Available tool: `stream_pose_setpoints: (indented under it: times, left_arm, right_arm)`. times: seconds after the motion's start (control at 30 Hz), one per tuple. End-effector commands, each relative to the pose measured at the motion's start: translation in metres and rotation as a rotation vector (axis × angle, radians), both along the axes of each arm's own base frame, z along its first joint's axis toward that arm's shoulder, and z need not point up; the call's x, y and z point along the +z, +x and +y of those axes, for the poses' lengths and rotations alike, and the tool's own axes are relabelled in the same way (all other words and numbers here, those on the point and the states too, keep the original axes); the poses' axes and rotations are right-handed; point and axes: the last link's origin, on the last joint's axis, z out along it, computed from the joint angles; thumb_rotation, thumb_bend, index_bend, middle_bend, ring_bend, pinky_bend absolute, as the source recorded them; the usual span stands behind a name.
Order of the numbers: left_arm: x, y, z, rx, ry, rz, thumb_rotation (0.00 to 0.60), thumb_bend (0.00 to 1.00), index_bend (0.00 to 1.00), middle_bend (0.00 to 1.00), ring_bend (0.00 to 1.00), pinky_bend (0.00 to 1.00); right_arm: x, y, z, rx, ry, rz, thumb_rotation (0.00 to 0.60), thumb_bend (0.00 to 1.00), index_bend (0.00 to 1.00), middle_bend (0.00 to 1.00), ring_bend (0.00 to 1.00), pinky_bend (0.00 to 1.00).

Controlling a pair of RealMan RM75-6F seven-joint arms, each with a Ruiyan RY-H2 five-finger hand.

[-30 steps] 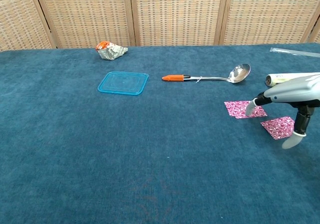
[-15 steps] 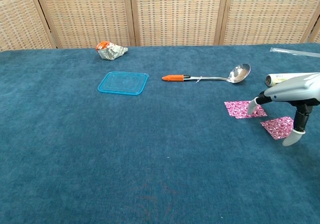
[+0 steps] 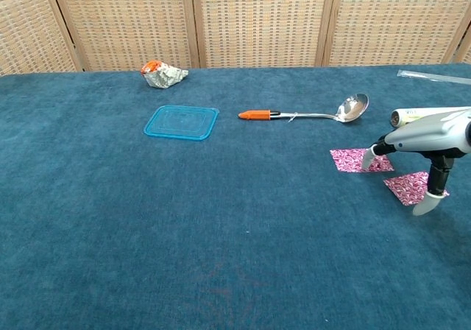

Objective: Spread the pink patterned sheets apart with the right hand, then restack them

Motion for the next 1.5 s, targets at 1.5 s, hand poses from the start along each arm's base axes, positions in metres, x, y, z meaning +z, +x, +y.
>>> stream_pose_setpoints:
  times: [1.5]
  left_arm:
    - [-0.001, -0.001, 0.001, 0.001, -0.002, 0.0, 0.471, 0.0, 0.07, 0.0, 0.0, 0.0]
  right_arm:
    - [0.012, -0.005, -0.012, -0.01, -0.061, 0.027, 0.518, 0.0, 0.16, 0.13, 0.0, 0.0]
